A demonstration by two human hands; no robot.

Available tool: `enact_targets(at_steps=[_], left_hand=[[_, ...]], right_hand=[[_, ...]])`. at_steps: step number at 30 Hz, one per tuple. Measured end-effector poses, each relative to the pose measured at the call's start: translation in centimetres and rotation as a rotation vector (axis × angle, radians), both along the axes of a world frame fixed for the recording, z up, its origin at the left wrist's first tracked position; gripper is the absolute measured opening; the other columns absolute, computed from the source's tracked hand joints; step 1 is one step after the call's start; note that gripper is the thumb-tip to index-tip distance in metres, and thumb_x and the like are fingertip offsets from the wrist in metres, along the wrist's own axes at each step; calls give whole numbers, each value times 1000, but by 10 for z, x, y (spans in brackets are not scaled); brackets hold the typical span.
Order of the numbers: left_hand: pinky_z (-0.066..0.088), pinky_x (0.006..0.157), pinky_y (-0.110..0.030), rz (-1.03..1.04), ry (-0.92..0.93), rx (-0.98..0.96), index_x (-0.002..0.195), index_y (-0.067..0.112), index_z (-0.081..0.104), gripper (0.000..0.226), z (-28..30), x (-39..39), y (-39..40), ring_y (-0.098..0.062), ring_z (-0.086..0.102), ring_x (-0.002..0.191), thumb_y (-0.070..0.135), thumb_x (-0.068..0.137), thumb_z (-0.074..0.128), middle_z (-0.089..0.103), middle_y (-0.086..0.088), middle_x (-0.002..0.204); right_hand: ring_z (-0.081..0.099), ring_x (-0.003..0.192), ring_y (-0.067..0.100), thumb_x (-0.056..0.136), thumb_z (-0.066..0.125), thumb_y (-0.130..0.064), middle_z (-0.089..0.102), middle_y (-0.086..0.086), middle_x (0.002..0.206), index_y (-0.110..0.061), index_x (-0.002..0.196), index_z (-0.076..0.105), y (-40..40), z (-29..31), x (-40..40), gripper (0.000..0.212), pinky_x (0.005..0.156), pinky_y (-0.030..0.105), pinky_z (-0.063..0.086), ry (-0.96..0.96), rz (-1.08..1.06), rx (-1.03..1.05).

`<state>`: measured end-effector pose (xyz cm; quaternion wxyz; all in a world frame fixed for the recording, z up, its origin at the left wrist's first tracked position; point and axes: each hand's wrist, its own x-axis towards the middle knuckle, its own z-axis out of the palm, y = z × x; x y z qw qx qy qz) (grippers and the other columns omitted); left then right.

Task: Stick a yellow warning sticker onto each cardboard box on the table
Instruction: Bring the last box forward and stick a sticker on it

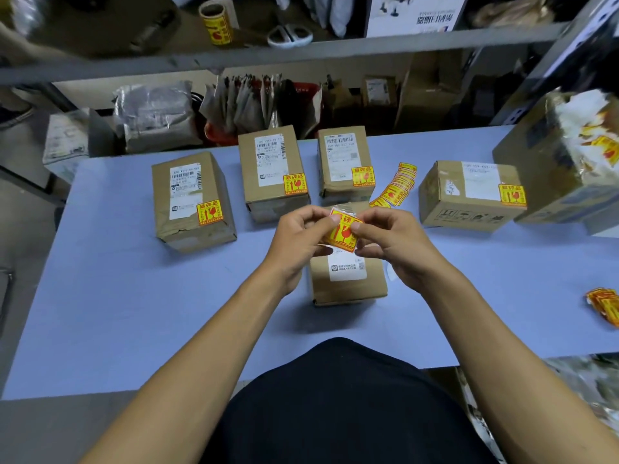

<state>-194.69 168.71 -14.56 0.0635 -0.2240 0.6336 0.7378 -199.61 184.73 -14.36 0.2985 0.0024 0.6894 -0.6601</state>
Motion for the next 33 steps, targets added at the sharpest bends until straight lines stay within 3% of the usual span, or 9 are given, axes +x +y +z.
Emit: enact_targets(at_steps=[5,11,19,22,25,28,33], left_hand=[[49,60,-26,-79,-37,-17,78,14,64,17,7,-5,-11,-16,63,59,10,94,61,67,-4,67],[51,67,-29,-260,-76,26,79,9,66,18,13,-5,-16,-16,58,61,6,95,59,64,-3,66],[53,63,-26,-294,-45,92,90,2,64,9,15,-1,-15,-14,55,63,5,96,59,60,-4,69],[51,64,-27,-165,-42,84,86,6,64,11,11,-3,-10,-12,55,58,8,96,60,60,-2,67],[48,65,-29,-64,-28,59,81,11,66,16,6,-5,-7,-11,57,58,10,96,60,61,1,66],[47,68,-29,-76,4,28,81,13,67,17,6,-5,-4,-11,58,61,10,96,60,62,1,67],[46,67,-25,-129,63,-59,86,12,67,14,6,-3,-3,-13,60,67,10,98,58,65,-1,69]], right_hand=[[69,88,21,97,61,-6,72,10,95,-15,97,72,5,6,-8,15,86,42,57,45,71,32],[68,82,11,99,58,-7,72,4,90,-15,101,73,5,11,-17,17,77,31,58,117,65,35],[67,83,8,97,62,-9,71,3,95,-13,109,71,5,13,-16,16,74,25,57,154,56,33],[61,90,8,90,71,-20,67,-4,104,-27,103,68,2,6,-12,15,78,25,50,458,-30,329],[62,87,10,88,72,-23,66,-9,94,-21,92,70,-3,6,-3,5,80,30,53,688,-29,411],[69,84,8,89,73,-25,72,-13,86,-14,94,75,-8,7,2,12,81,36,58,631,73,323],[73,80,8,89,74,-18,77,-2,82,-9,93,76,-5,6,0,10,74,25,56,515,70,216]])
